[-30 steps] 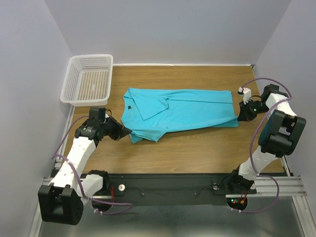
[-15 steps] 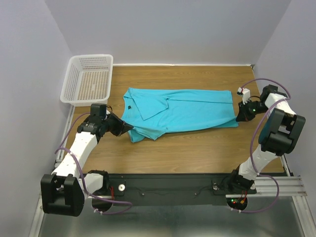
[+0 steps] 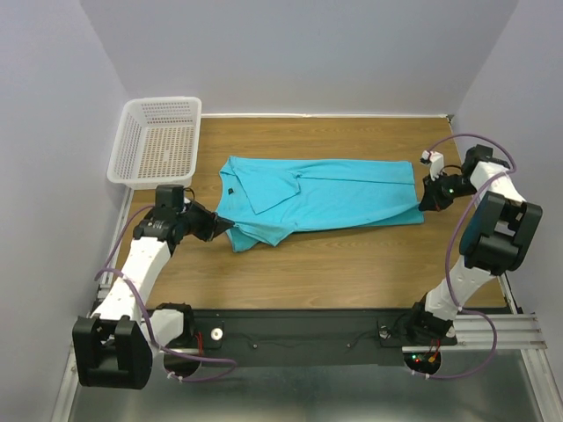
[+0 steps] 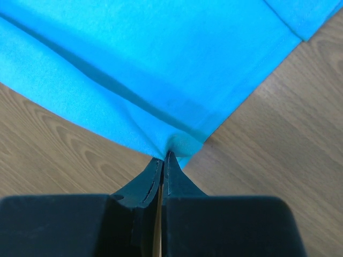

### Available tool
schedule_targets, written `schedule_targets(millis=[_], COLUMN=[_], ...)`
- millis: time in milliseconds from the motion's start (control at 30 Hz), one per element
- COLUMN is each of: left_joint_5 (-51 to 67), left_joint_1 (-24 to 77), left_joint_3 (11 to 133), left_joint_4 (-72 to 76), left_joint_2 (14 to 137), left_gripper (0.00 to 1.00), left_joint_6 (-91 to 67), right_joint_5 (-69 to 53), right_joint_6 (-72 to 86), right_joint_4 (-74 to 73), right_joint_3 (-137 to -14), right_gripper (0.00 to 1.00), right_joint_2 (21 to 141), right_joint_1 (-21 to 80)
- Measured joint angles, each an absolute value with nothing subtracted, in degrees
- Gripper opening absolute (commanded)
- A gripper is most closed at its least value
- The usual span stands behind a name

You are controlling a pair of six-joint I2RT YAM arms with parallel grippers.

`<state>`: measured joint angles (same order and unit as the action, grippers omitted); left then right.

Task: Fold and stack the t-shirts
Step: Fold the tshirt

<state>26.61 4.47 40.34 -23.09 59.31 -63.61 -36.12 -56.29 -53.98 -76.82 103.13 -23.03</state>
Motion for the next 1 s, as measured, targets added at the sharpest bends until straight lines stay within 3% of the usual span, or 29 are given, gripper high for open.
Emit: schedule_targets(millis=[733, 1000], left_joint_5=[28.3, 28.6], left_joint_1=[2.1, 1.3], left_joint_3=[39.9, 41.3], left_joint_4=[-18.1, -17.3], left_joint_2=[62.7, 65.1], left_gripper=[0.0, 0.0], left_joint_6=[-66.5, -66.0], right_joint_5=[-35.6, -33.4], right_joint_6=[-54.7, -54.5], right_joint_4=[-54.0, -54.4], right_joint_3=[-76.9, -71.6], right_gripper=[0.01, 0.01], right_joint_2=[105.5, 99.8], right_joint_1=[-22.4, -22.4])
